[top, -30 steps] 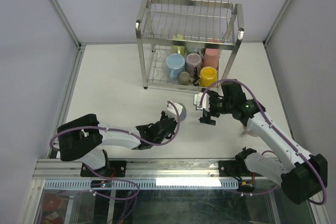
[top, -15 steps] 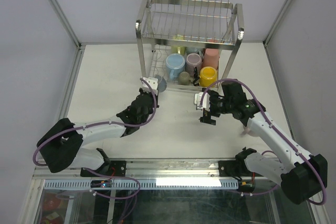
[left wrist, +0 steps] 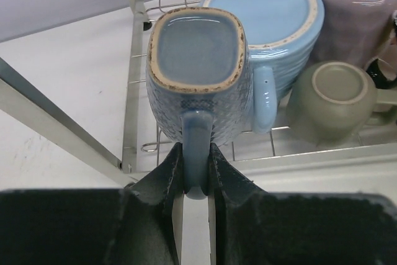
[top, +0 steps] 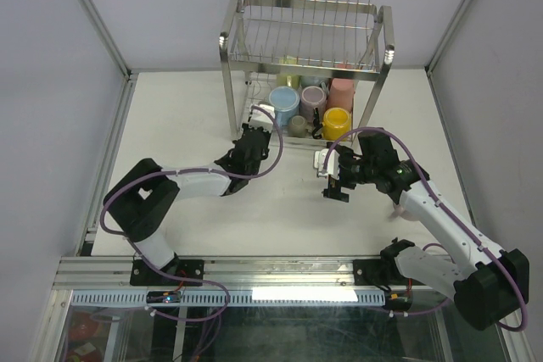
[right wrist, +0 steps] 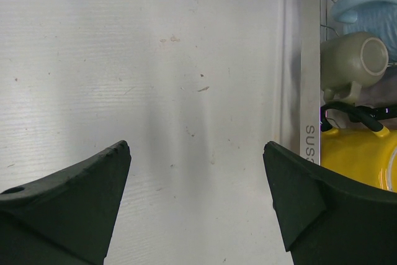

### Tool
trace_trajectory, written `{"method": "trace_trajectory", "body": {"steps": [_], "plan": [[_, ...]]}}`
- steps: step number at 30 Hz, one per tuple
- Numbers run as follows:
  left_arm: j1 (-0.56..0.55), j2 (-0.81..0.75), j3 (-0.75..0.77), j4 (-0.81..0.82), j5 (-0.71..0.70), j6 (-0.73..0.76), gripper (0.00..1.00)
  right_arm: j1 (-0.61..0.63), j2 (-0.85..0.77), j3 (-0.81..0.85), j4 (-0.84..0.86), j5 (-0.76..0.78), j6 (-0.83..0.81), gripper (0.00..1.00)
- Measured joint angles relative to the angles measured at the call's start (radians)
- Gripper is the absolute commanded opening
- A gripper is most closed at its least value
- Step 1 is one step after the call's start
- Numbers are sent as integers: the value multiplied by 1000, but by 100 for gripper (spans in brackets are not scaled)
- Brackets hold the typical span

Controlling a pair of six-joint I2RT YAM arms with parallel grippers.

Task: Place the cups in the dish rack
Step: Pick up the cup at the center of the board.

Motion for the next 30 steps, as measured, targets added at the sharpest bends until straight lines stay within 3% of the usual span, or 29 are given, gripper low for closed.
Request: {"method": "trace_trajectory", "body": {"steps": [11, 30], "plan": [[31, 39, 32, -3, -60, 3, 0, 0, 0, 0, 0, 2, 0, 91], [79, 301, 278, -3, -163, 27, 0, 0, 0, 0, 0, 3, 0, 91]]}}
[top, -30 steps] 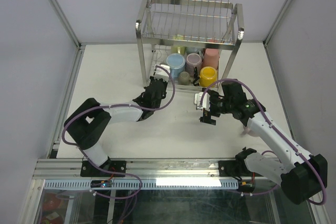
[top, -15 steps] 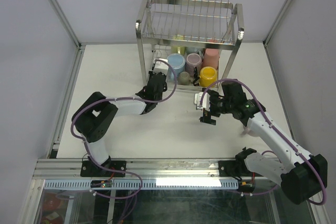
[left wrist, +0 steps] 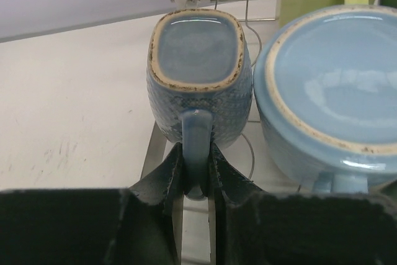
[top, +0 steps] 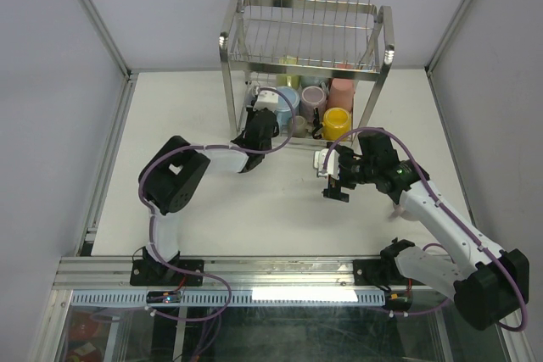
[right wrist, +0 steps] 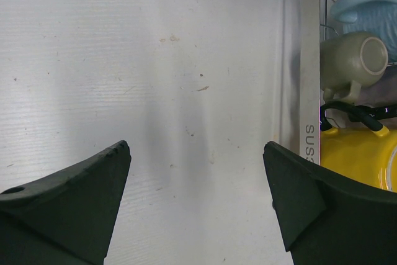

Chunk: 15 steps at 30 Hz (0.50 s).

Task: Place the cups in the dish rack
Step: Pick up the cup at the center of the board, then turn the cup upside down in the dish rack.

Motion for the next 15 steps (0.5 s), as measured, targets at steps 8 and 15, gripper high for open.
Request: {"method": "trace_trajectory", "body": {"steps": [8, 15], "plan": [[36, 62, 87, -13, 34, -26, 0, 0, 0, 0, 0, 0, 0, 91], [62, 113, 148, -50, 85, -82, 4, 0, 0, 0, 3, 0, 0, 91]]}}
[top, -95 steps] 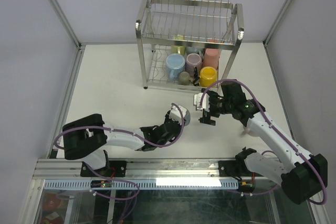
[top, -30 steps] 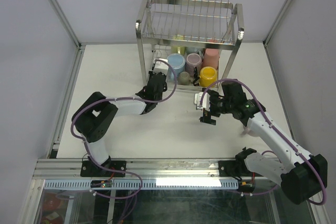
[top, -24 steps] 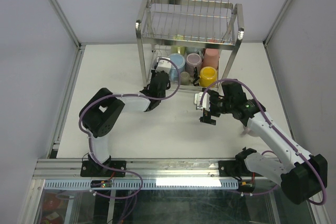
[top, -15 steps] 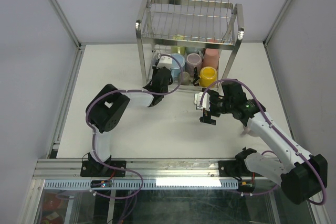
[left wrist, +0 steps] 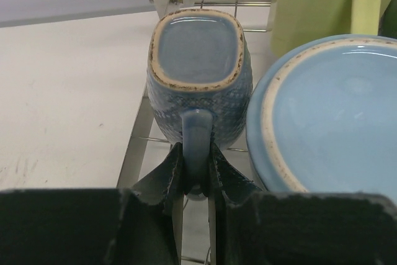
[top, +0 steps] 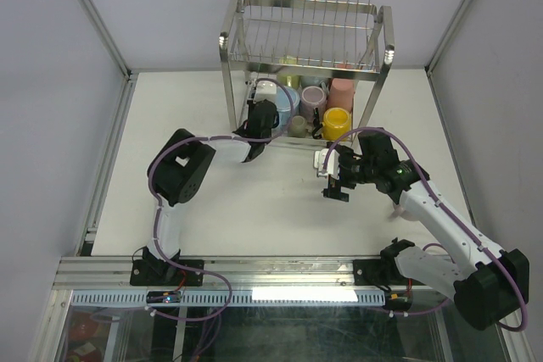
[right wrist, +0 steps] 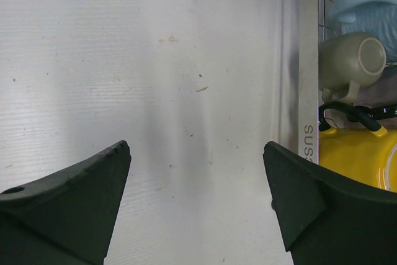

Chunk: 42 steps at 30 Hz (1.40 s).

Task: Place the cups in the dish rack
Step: Turn the cup upside down in the dish rack.

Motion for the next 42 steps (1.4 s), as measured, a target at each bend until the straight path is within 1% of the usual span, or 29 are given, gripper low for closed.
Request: {"method": "trace_trajectory", "body": {"steps": [6, 11, 15, 16, 21, 27, 31, 39, 42], "plan": [[17, 22, 21, -30, 16, -34, 14, 0, 0, 0, 2, 0, 0, 91], [26, 38, 44, -43, 18, -49, 29, 0, 0, 0, 2, 0, 0, 91], [26, 39, 56, -38, 18, -54, 39, 0, 0, 0, 2, 0, 0, 91], [26, 39, 56, -38, 18, -54, 40, 0, 0, 0, 2, 0, 0, 91], [31, 19, 41, -39, 27, -58, 41, 0, 0, 0, 2, 0, 0, 91], [30, -93, -59, -44, 93, -61, 42, -1, 0, 0, 0, -4, -3, 91], [30, -200, -146, -43, 183, -72, 42, -2, 0, 0, -5, -12, -9, 91], [23, -372, -335, -39, 423, -81, 34, -2, 0, 0, -50, -55, -38, 91], [23, -439, -434, -27, 526, -79, 33, -2, 0, 7, -77, -80, -46, 91]]}}
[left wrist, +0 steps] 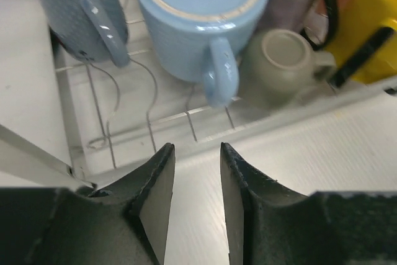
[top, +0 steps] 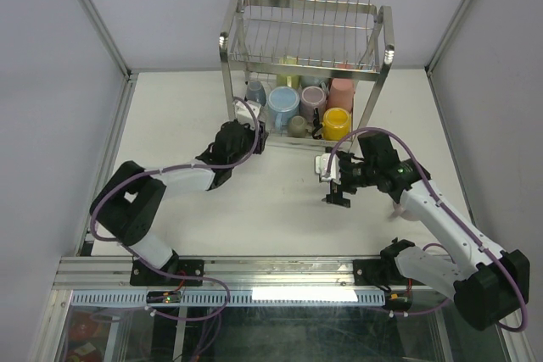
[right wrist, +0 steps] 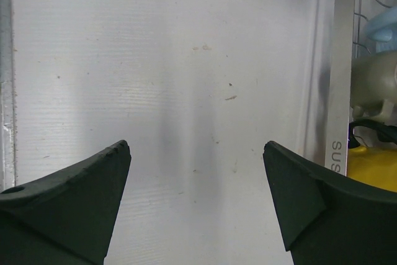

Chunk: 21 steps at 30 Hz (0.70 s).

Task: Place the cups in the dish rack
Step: Turn the cup upside down in the dish rack.

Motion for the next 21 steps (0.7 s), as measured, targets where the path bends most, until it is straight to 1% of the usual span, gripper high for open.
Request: {"method": "trace_trajectory", "body": {"steps": [4, 8, 12, 13, 15, 17, 18, 21], "plan": [[0, -118, -125, 38, 131, 1, 35, -1, 0, 43, -58, -53, 0, 91], [0, -264, -243, 128, 259, -9, 46, -10, 2, 121, -116, -87, 22, 91], [1, -354, -352, 254, 350, -60, 63, -68, 18, 221, -191, -113, 68, 91], [1, -368, -383, 286, 366, -80, 70, -96, 20, 240, -214, -117, 74, 91], [1, -385, -449, 352, 387, -118, 81, -151, 13, 261, -257, -111, 89, 91], [2, -403, -520, 406, 392, -162, 94, -194, 0, 262, -301, -77, 100, 91], [2, -413, -547, 425, 391, -180, 99, -209, -7, 262, -322, -60, 105, 92], [3, -463, -626, 489, 380, -239, 99, -273, -29, 262, -386, 22, 116, 92]]}}
